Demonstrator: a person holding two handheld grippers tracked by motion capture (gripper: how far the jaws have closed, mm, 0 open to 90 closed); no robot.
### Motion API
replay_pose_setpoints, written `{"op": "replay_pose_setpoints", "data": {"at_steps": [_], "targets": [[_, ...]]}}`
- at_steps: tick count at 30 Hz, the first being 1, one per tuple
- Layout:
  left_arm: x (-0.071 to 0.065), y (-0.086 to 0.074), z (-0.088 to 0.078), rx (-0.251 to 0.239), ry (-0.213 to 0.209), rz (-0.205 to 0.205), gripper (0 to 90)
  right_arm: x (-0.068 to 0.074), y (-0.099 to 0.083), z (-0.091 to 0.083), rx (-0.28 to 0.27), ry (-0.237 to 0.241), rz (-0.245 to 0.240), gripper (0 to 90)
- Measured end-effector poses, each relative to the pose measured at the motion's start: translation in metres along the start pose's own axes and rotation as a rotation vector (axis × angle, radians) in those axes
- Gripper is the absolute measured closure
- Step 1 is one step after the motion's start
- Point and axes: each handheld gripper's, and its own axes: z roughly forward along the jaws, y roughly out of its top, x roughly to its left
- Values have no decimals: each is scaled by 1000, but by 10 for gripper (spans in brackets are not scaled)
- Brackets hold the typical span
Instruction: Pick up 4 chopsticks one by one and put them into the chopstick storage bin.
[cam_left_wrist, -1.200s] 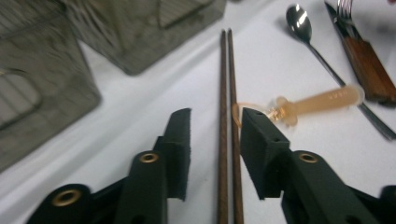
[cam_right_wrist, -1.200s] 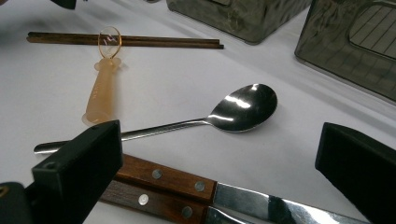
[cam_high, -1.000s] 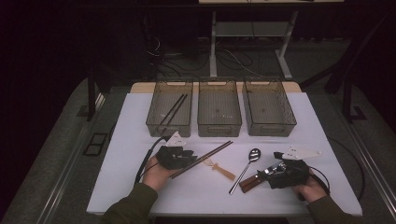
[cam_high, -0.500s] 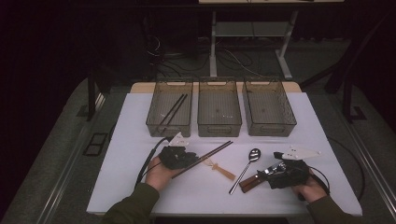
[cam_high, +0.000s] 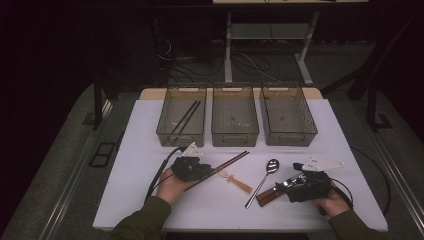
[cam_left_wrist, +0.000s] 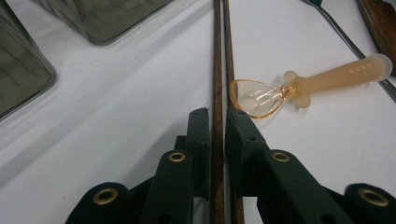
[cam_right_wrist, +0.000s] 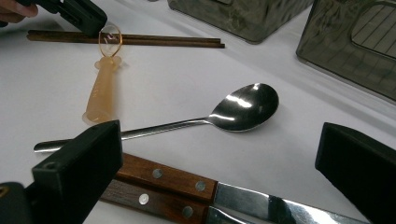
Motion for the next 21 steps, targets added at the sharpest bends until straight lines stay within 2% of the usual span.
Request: {"op": "replay_pose_setpoints", "data": {"at_steps": [4,7,8,11,15,21], "targets": [[-1,-1,3,11,5,7,791,0,0,0,-1,-1,1,8],[-1,-1,3,8,8,10,795,0,0,0,-1,-1,2,8],[-1,-1,3,8,10,23,798,0,0,0,0,-1,2,8],[-2,-2,4,2,17,20,813,0,0,0,0,-1,1,8],[-3,-2,4,7,26,40,825,0,0,0,0,-1,1,8],[-1,-2,3,10,14,37,843,0,0,0,2,-1,3,8]]}}
